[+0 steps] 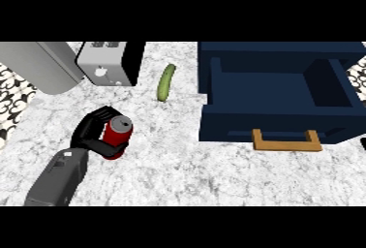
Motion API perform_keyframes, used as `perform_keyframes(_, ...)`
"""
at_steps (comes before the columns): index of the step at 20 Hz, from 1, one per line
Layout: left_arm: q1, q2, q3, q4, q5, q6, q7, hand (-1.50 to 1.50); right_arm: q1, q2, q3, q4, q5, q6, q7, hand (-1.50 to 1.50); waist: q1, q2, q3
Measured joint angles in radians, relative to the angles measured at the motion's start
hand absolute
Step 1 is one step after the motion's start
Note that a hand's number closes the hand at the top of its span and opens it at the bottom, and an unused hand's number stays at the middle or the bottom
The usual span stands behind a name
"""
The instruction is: Pick up the can, place it into the drawer and close the drawer
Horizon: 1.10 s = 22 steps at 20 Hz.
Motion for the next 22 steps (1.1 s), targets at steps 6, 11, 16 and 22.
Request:
perform_keyframes(6,0.043,-0.064,0.075,-0.16,0.089,0.193,0.081,1.5,0.01,0.01,0.007,-0.003,0.013,-0.005,-0.005,-1.5,0.001,-0.004,0.001)
perform_keyframes(11,0.089,-0.116,0.026,-0.429,0.104,0.273,0.258,1.5,0.035,0.001,0.002,-0.011,-0.01,0.005,-0.02,-1.5,-0.005,-0.003,0.001)
perform_keyframes(16,0.113,-0.176,-0.064,-0.686,0.067,0.366,0.421,1.5,0.031,-0.002,-0.013,-0.027,-0.024,0.008,-0.009,-1.5,-0.01,-0.002,0.0)
perform_keyframes(22,0.061,-0.208,-0.167,-0.882,0.036,0.467,0.631,1.5,0.047,0.002,-0.004,-0.041,-0.026,0.014,-0.022,-1.5,-0.021,0.002,0.0)
